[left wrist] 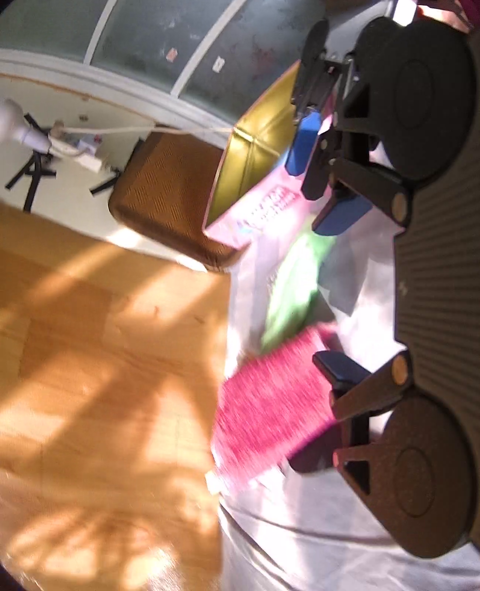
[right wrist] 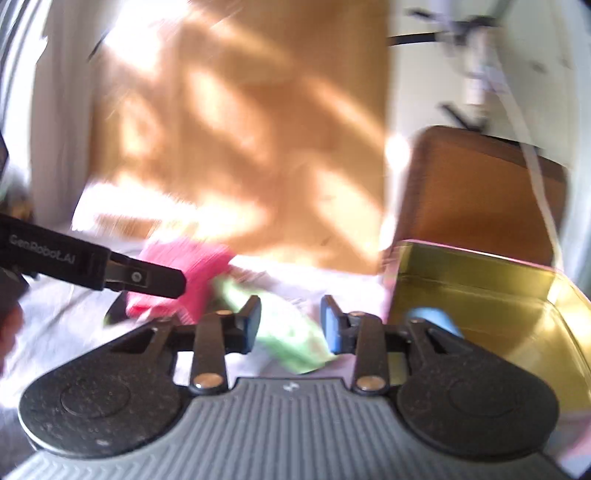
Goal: Organize soft objects
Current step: 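Grasp the green cloth with the left gripper and drop it into the tin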
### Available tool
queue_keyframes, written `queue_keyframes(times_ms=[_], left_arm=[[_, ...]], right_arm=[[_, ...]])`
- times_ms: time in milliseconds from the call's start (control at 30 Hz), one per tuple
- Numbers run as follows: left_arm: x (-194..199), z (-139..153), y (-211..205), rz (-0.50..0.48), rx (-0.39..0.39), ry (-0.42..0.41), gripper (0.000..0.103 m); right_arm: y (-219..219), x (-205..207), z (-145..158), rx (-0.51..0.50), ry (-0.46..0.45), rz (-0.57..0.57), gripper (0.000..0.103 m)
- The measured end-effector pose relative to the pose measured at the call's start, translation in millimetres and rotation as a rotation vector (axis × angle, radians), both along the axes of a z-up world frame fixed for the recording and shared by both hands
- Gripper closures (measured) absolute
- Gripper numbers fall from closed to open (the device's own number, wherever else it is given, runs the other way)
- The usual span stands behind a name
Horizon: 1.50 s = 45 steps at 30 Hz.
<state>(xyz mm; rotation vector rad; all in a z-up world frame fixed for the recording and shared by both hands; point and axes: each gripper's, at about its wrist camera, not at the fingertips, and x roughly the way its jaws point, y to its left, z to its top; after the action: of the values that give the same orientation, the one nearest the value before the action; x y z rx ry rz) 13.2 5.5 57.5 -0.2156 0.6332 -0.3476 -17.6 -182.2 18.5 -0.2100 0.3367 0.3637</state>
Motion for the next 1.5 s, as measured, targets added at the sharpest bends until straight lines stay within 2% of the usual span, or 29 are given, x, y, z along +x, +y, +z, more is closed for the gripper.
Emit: queue_keyframes(times_ms=[100,233,267,333,367,500,667,733,800,833,867,933,1000,1067,1133,1167,1200,1233,1300,1400,1500], left_arm=[[-11.0,-17.7,25.0,0.037,-0.033,0.074,0.033],[-15.2,-33.1,35.5,0.03,-0.061,0.115,0.033],[-14.6,-34.4,35.9,0.025,-0.064,0.12,0.033],[-15.0,-34.5,36.0,0.012,-0.081,0.123,0.033],[-14.6,-33.5,35.5,0.003,-0.092,0.124,0.033],[-17.0,-32.2,22.5,-0.05,-0.151,0.142,0.03],[-13.4,-38.1,-5.6,-0.124,-0.205,0.21,0.029],[-10.3,-43.9,-21.7,-0.147,-0.198,0.248,0.039],[-10.9,-47.8,-37.5,-0.158,-0.163,0.256,0.069],[-12.2,-47.8,-43.6,-0.153,-0.13,0.25,0.076],[-12.7,-48.4,-49.3,-0.152,-0.101,0.256,0.091],[-14.2,-49.1,-52.3,-0.146,-0.095,0.262,0.094],[-17.7,-49.3,-52.7,-0.139,-0.087,0.261,0.095],[-19.6,-49.0,-53.2,-0.14,-0.085,0.261,0.095],[-19.6,-45.3,-56.7,-0.164,-0.104,0.272,0.095],[-19.2,-41.4,-60.7,-0.183,-0.114,0.271,0.096],[-17.7,-32.7,-67.5,-0.212,-0.11,0.255,0.095],[-17.4,-24.4,-75.1,-0.235,-0.09,0.234,0.096],[-15.7,-4.0,-95.1,-0.279,-0.05,0.176,0.096],[-5.0,27.1,-129.3,-0.355,-0.038,0.103,0.096],[12.3,51.0,-171.4,-0.434,-0.028,0.037,0.096]], right_arm=[[27.4,36.4,-18.6,-0.121,0.048,-0.036,0.069],[38.2,78.1,-34.9,-0.215,0.084,-0.105,0.069],[37.7,80.9,-37.3,-0.222,0.094,-0.112,0.071],[35.5,70.2,-38.1,-0.211,0.085,-0.094,0.087],[34.9,58.5,-35.0,-0.201,0.091,-0.083,0.098],[28.2,6.0,-30.9,-0.142,0.113,0.01,0.098],[7.5,-53.0,-37.5,0.017,0.197,0.114,0.098],[0.1,-66.1,-39.7,0.107,0.227,0.149,0.098],[-4.4,-76.3,-40.9,0.152,0.215,0.164,0.098],[-4.3,-80.5,-41.7,0.147,0.202,0.162,0.098],[-3.7,-83.8,-42.5,0.131,0.191,0.158,0.094],[-5.5,-86.6,-42.1,0.12,0.181,0.134,0.084],[-12.2,-89.6,-40.4,0.145,0.154,0.109,0.042],[-17.3,-84.0,-42.6,0.155,0.149,0.098,0.024],[-12.9,-72.3,-50.4,0.132,0.213,0.126,0.046],[-11.3,-68.7,-54.3,0.118,0.219,0.12,0.074],[-11.8,-68.0,-53.3,0.119,0.207,0.119,0.089],[-15.2,-68.0,-50.8,0.138,0.202,0.116,0.09],[-27.5,-67.2,-40.1,0.166,0.132,0.065,0.091],[-54.7,-64.6,-21.5,0.192,0.018,-0.058,0.091],[-88.9,-54.9,-5.1,0.224,-0.056,-0.183,0.091]])
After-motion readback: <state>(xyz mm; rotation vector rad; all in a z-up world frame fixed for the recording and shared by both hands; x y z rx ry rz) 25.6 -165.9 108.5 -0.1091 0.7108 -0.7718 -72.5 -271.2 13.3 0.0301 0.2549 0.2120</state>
